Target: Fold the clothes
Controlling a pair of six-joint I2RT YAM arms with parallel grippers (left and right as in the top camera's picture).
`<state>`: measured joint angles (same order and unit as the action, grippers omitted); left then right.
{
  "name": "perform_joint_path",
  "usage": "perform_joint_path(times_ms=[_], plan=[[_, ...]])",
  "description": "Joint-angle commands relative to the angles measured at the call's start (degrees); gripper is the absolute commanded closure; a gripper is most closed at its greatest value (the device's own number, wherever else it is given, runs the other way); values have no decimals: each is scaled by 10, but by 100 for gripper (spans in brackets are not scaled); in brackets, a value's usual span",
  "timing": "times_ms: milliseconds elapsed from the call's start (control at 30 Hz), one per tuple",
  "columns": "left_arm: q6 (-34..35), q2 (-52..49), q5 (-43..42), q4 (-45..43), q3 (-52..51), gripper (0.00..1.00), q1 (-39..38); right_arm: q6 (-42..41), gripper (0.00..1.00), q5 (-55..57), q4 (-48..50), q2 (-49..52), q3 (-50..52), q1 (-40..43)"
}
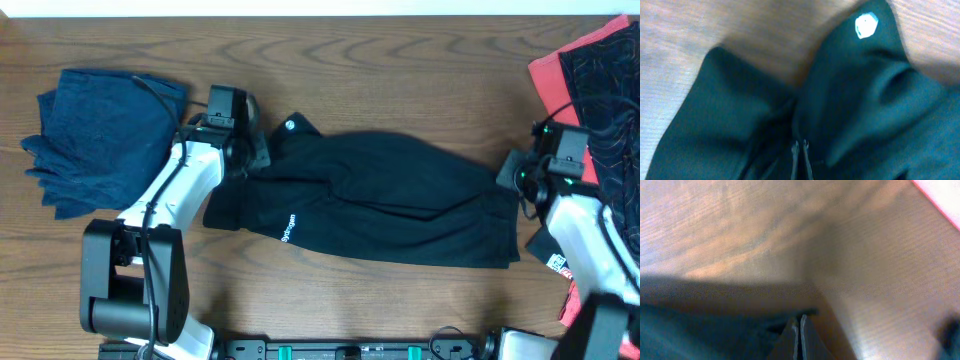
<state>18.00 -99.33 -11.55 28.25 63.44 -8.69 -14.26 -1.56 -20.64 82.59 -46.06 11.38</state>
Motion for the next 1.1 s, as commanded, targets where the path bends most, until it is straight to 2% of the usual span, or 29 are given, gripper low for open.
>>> perform_joint_path(times_ms=[0, 167, 300, 700, 900, 1067], plan=[[-4, -3, 9, 49, 3, 94, 15, -6, 99, 7, -81, -54, -4, 3], [-4, -3, 9, 123, 3, 94, 33, -76, 99, 77, -229, -89, -4, 3], [-8, -3, 24, 143, 3, 94, 49, -130, 99, 184, -286, -84, -3, 3], [-2, -3, 28, 153, 3, 94, 81, -130, 99, 185, -278, -82, -3, 3], [-9, -1, -58, 127, 3, 94, 82, -128, 99, 157, -267, -82, -3, 3], [-9, 2, -58, 119, 3, 94, 82, -127, 99, 154, -267, -81, -3, 3]])
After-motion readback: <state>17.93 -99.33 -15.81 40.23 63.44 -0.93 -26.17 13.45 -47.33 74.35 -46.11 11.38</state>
